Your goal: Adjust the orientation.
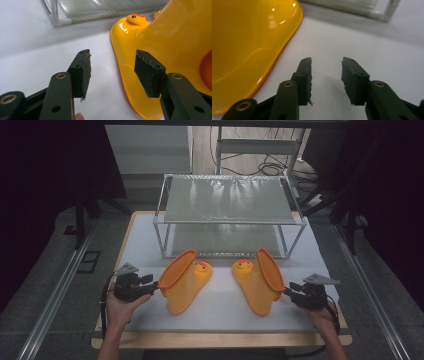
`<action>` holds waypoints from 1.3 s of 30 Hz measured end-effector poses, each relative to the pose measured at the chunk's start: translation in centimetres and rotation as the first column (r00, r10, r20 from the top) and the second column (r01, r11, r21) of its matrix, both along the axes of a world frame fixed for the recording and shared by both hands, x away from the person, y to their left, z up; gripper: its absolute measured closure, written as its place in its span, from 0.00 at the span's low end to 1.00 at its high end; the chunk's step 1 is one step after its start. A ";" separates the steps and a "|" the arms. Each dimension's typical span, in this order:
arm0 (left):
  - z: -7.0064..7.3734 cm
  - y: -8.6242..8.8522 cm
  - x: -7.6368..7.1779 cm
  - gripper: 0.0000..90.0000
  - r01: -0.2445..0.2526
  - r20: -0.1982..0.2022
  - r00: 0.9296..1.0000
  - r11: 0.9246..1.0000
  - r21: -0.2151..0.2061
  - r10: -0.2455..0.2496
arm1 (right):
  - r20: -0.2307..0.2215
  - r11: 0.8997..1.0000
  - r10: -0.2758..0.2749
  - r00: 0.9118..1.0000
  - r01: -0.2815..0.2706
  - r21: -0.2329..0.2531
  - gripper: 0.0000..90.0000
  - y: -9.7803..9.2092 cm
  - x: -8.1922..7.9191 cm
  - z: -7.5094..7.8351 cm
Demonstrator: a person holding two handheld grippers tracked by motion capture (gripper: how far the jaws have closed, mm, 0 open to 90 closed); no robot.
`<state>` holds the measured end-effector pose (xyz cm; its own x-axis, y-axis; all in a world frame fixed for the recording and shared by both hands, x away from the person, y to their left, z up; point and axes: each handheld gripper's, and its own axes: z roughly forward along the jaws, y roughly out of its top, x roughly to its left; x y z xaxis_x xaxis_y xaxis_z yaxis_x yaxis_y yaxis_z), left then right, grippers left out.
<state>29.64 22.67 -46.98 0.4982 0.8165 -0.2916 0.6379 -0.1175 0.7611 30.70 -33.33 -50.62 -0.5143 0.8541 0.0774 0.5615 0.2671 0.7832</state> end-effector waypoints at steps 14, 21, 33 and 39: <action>-0.2 0.2 -0.2 0.52 0.013 -0.011 1.000 0.999 -0.030 -0.014 | -0.004 0.991 0.119 0.993 -0.119 -0.061 0.93 0.2 0.0 0.4; -0.1 0.2 -0.1 0.52 0.013 -0.009 1.000 0.999 -0.029 -0.014 | -0.007 0.984 0.162 0.987 -0.162 -0.073 0.99 0.5 0.1 0.4; 0.3 0.6 -0.3 0.52 0.004 0.006 1.000 0.999 -0.045 -0.003 | -0.033 0.936 0.320 0.947 -0.322 -0.144 1.00 2.9 -0.1 0.0; 0.5 0.7 -0.5 0.53 -0.031 0.044 0.998 0.997 -0.068 0.034 | -0.043 0.908 0.380 0.924 -0.381 -0.173 1.00 4.1 -0.1 0.0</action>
